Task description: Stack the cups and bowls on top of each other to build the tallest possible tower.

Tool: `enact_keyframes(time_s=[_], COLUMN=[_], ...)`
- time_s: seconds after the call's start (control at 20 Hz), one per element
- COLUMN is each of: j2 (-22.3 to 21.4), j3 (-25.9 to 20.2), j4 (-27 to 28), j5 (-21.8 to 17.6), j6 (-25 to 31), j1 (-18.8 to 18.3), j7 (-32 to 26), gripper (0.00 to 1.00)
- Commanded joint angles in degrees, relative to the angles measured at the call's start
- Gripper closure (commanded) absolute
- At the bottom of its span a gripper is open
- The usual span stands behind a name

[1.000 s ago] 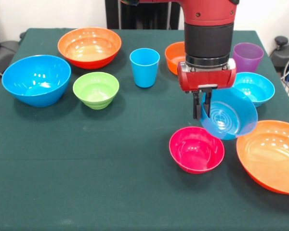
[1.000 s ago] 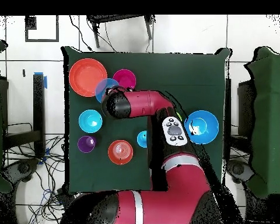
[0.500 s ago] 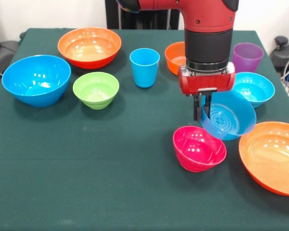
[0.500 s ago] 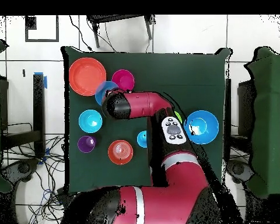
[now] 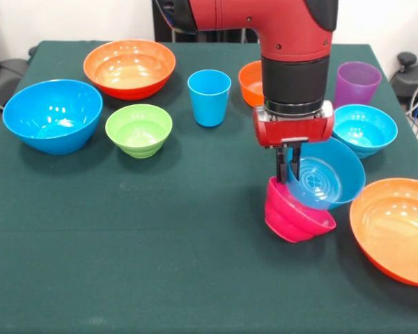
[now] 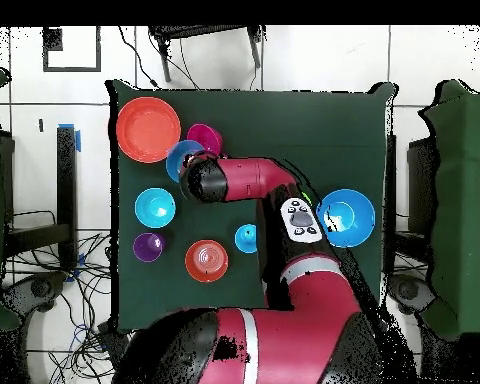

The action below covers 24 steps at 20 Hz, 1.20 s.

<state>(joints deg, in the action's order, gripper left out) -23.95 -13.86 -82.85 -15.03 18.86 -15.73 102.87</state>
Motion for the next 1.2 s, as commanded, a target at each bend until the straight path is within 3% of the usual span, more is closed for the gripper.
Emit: enact_keyframes(time_s=[0.05,0.55,0.95,1.2], j2=[1.13,-8.05,-12.4,-12.71], j3=[-4.37,-5.27,-5.15,-5.33], j4=[2.87,-2.05,-5.51,-5.8], j5=[-2.66,-0.05,0.41,0.23], j6=[4.69,11.3,11.99,11.81], j1=[-0.69,-1.72,-2.15,-2.5], j7=[-3.76,-3.58,-1.2,-1.4], gripper=[1.0,1.0,1.0,1.0])
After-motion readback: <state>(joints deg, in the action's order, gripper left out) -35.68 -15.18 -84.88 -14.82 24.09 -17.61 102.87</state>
